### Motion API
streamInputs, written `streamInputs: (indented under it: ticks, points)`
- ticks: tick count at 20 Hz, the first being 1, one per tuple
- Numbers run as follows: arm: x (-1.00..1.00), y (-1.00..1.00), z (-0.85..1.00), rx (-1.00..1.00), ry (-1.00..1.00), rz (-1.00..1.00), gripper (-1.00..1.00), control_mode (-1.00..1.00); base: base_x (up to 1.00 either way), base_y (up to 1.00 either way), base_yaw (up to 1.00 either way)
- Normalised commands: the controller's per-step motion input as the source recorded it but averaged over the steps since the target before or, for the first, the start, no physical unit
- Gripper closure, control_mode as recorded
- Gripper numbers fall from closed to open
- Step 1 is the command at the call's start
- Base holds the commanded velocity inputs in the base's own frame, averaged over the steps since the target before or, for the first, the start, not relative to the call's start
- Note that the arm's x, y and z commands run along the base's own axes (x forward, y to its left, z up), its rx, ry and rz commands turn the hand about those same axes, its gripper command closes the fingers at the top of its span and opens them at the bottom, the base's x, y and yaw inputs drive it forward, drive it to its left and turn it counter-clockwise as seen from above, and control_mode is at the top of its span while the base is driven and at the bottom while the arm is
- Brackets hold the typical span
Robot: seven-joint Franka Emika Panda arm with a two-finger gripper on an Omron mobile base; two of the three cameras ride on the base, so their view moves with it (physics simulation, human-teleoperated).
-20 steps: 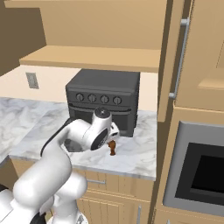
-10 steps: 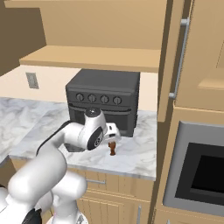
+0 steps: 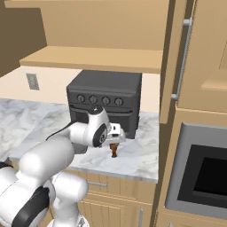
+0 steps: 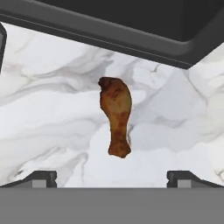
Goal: Retrieve the tupperware from the cabinet, then place the raw meat into the tupperware to avoid contamination.
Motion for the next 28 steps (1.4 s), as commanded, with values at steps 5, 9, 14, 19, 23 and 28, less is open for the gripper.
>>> streamInputs:
  ticks: [5, 9, 14, 19, 23, 28]
  points:
    - [0.08, -0.1, -0.1, 0.04, 0.03, -0.02, -1.0, -1.0, 0.0, 0.0, 0.0]
    - [0.08, -0.11, -0.18, 0.04, 0.04, 0.0, -1.0, -1.0, 0.0, 0.0, 0.0]
    - [0.06, -0.02, -0.19, 0.02, 0.0, 0.0, -1.0, -1.0, 0.0, 0.0, 0.0]
    - [0.09, 0.0, -0.24, 0.01, 0.0, 0.0, -1.0, -1.0, 0.0, 0.0, 0.0]
    - [0.07, 0.0, -0.24, 0.01, 0.0, -0.01, -1.0, -1.0, 0.0, 0.0, 0.0]
    - [0.0, 0.0, -0.22, 0.03, 0.0, -0.01, -1.0, -1.0, 0.0, 0.0, 0.0]
